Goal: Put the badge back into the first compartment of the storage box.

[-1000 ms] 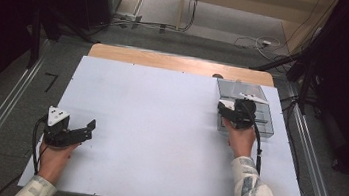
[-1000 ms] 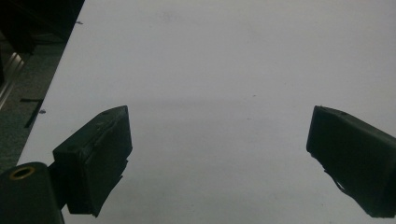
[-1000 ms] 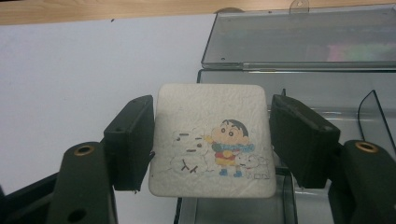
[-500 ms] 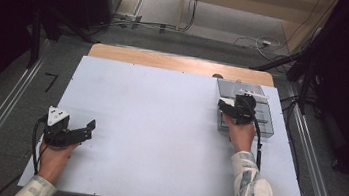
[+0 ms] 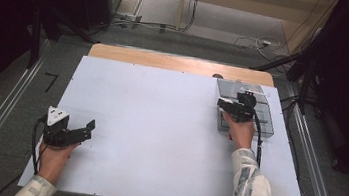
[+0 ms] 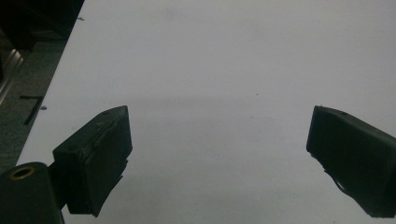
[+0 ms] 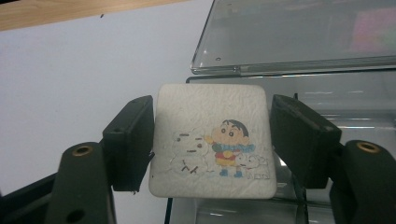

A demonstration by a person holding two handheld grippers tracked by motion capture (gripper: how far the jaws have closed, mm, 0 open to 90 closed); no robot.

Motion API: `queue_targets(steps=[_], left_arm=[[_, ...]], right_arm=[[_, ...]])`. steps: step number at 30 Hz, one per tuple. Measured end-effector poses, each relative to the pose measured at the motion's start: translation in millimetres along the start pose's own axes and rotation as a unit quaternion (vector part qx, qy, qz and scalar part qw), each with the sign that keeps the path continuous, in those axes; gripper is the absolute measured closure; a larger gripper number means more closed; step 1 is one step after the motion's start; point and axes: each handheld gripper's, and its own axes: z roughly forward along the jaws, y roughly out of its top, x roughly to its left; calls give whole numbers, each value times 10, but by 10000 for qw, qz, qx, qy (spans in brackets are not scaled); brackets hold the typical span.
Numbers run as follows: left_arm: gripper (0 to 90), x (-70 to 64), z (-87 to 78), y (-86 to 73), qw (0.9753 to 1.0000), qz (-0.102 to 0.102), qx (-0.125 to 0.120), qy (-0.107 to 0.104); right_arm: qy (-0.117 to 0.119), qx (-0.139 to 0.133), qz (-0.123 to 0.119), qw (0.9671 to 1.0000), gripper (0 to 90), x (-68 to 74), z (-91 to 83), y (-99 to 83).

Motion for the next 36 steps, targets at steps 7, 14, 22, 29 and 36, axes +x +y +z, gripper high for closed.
queue_targets(steps=[7,14,22,29,36], left_arm=[[70,5,-1,-1,10000,1,7,10],[70,2,-4,2,10000,11,-9,12],[70,-5,-14,5,10000,28,-32,18],[70,-14,-17,2,10000,52,-25,21],[70,-25,-16,0,10000,75,-16,31]], right_arm=[[-38,-85,-36,10000,207,-15,-4,2],[-38,-190,-108,9998,206,-4,-109,8],[-146,-141,-496,9986,184,103,-262,-68],[-156,-220,-653,9975,170,136,-450,-167],[-119,-200,-847,9961,165,159,-597,-318]])
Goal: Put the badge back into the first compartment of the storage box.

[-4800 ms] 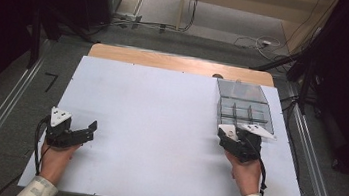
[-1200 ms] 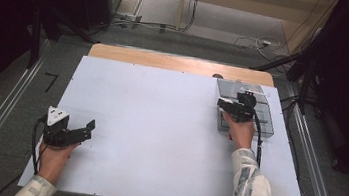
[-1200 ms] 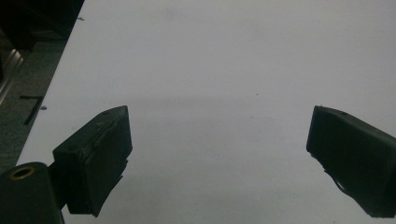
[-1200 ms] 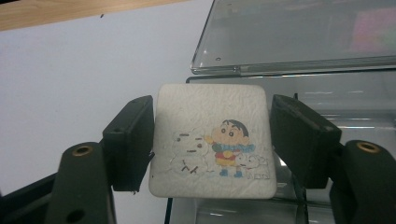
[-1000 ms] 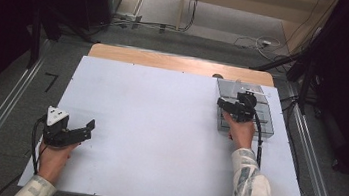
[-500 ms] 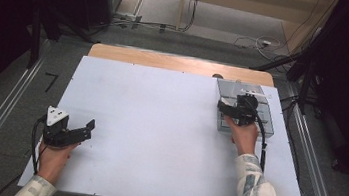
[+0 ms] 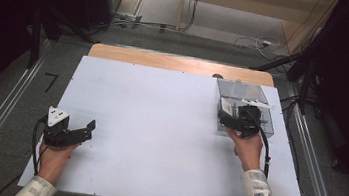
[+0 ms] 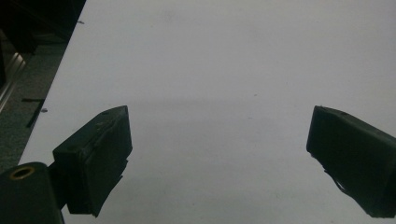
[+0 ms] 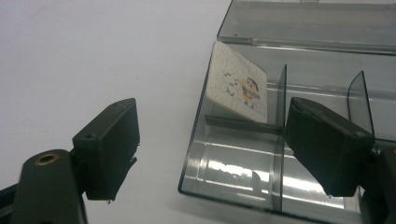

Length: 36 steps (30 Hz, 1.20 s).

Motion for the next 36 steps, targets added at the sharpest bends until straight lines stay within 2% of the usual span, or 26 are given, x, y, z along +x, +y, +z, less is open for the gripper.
queue_targets(steps=[13,20,36], left_arm=[[70,-14,3,-5,10000,7,-4,-13],[70,-16,10,-10,10000,18,1,3],[69,-26,16,-20,10000,25,35,-10]], right_arm=[[46,-159,-78,9998,165,-5,-188,-204],[73,-195,-46,9998,165,-31,-235,-309],[87,-194,-165,9996,162,-44,-324,-477]])
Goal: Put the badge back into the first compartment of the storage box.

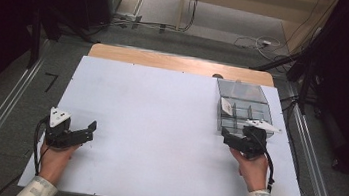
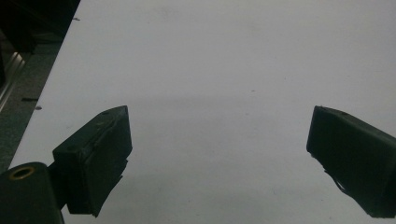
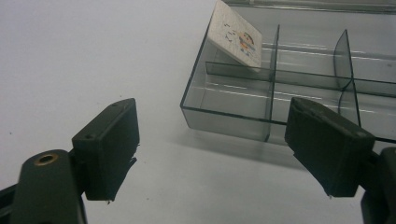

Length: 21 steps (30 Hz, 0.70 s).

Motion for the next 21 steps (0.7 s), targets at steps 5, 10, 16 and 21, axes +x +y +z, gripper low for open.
queue_targets(steps=[5,10,16,21], left_arm=[[70,1,-4,2,10000,5,-3,-2],[69,-2,-6,2,10000,6,-8,-9],[70,-2,-9,3,10000,5,-14,-8],[70,-1,-10,2,10000,4,-15,-7]], right_arm=[[-6,-24,-38,10000,161,-11,-32,-35],[-21,-50,-18,10000,160,-33,-69,-59],[-32,-50,-23,10000,160,-55,-103,-86],[-53,-67,-16,10000,160,-84,-147,-117]])
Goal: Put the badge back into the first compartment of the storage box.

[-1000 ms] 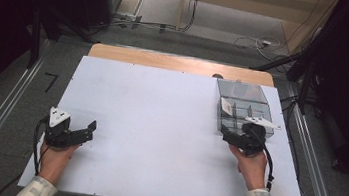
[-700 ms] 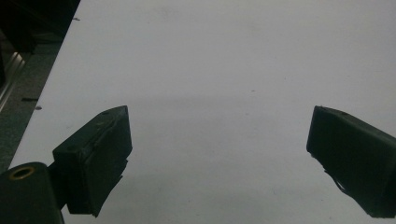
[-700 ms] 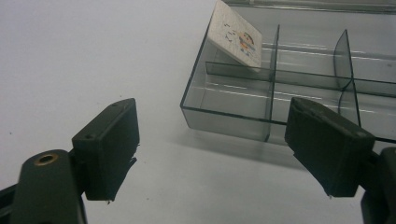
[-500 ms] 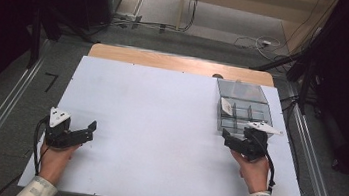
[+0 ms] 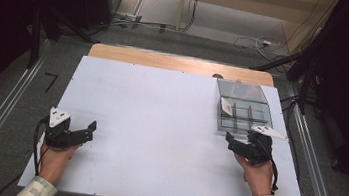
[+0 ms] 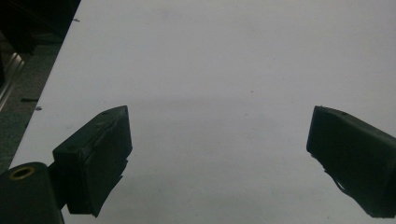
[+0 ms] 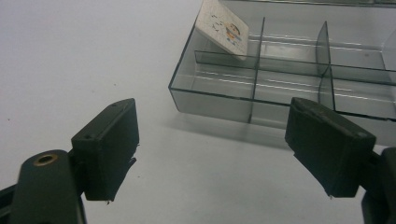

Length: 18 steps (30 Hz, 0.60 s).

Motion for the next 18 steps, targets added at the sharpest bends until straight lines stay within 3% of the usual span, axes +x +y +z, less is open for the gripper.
queue_targets(steps=[18], left_arm=[[70,-8,-8,6,10000,17,-17,-19]], right_arm=[[-124,7,28,9999,150,-176,-190,-189]])
